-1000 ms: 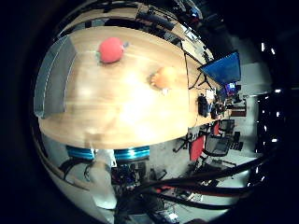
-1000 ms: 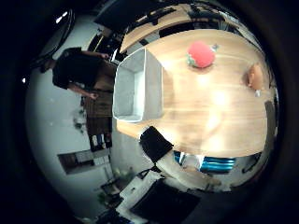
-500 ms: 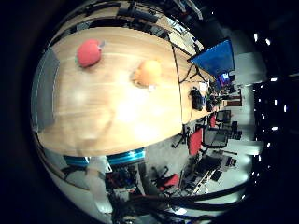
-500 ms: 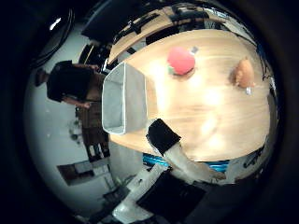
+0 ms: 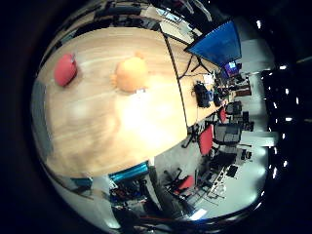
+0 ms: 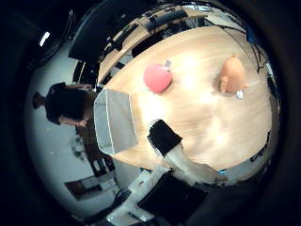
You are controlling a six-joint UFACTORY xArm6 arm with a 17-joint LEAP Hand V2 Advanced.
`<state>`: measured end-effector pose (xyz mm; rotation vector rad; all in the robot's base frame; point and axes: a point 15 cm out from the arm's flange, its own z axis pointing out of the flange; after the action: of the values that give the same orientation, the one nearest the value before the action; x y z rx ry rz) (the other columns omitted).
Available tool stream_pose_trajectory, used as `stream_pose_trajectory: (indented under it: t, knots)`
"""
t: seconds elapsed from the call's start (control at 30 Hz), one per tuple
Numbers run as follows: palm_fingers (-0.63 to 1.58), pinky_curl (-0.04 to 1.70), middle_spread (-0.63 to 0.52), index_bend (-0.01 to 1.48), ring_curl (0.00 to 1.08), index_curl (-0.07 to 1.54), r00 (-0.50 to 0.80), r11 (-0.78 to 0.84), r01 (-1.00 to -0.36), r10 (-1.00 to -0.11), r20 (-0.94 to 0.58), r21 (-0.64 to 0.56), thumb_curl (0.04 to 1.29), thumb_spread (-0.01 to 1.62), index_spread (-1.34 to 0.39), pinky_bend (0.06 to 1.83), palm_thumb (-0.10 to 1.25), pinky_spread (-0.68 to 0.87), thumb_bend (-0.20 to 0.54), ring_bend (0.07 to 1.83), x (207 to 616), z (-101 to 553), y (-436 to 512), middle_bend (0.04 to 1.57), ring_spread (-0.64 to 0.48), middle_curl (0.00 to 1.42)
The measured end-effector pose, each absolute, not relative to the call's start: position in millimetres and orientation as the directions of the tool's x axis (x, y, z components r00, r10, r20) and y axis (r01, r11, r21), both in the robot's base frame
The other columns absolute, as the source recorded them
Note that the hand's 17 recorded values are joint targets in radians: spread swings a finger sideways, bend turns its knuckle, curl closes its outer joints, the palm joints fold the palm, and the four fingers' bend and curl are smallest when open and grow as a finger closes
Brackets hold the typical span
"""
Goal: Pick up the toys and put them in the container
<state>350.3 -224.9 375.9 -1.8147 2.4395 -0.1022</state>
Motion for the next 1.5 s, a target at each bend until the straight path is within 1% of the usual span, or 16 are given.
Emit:
stream_pose_trajectory:
  t: [0.27, 0.7, 0.83, 1.0, 1.5]
  knots:
    - [0.29, 0.30, -0.12, 0.16, 0.23, 0.28, -0.350, 0.353, -0.931, -0.936, -0.045, -0.098, 0.28, 1.06, -0.44, 0.31, 0.29, 0.36, -0.026, 0.38, 369.8, 361.7, -277.0, 0.23, -0.03, 0.36]
    - [0.24, 0.31, -0.10, 0.15, 0.24, 0.27, -0.415, 0.417, -0.908, -0.907, -0.077, -0.024, 0.28, 1.05, -0.42, 0.34, 0.29, 0.36, -0.026, 0.38, 386.6, 312.7, -330.8, 0.22, -0.01, 0.36]
    - [0.24, 0.30, -0.10, 0.16, 0.24, 0.27, -0.423, 0.426, -0.904, -0.903, -0.074, -0.030, 0.28, 1.04, -0.42, 0.35, 0.29, 0.35, -0.025, 0.38, 397.5, 294.7, -347.0, 0.22, -0.01, 0.36]
    - [0.24, 0.30, -0.10, 0.16, 0.24, 0.27, -0.429, 0.432, -0.902, -0.900, -0.076, -0.019, 0.28, 1.04, -0.42, 0.35, 0.29, 0.35, -0.027, 0.38, 402.7, 274.9, -354.4, 0.21, -0.01, 0.36]
    - [0.21, 0.30, -0.09, 0.15, 0.25, 0.27, -0.405, 0.397, -0.913, -0.908, -0.103, 0.089, 0.28, 0.99, -0.42, 0.37, 0.26, 0.34, -0.030, 0.39, 416.6, 211.5, -336.5, 0.20, -0.01, 0.36]
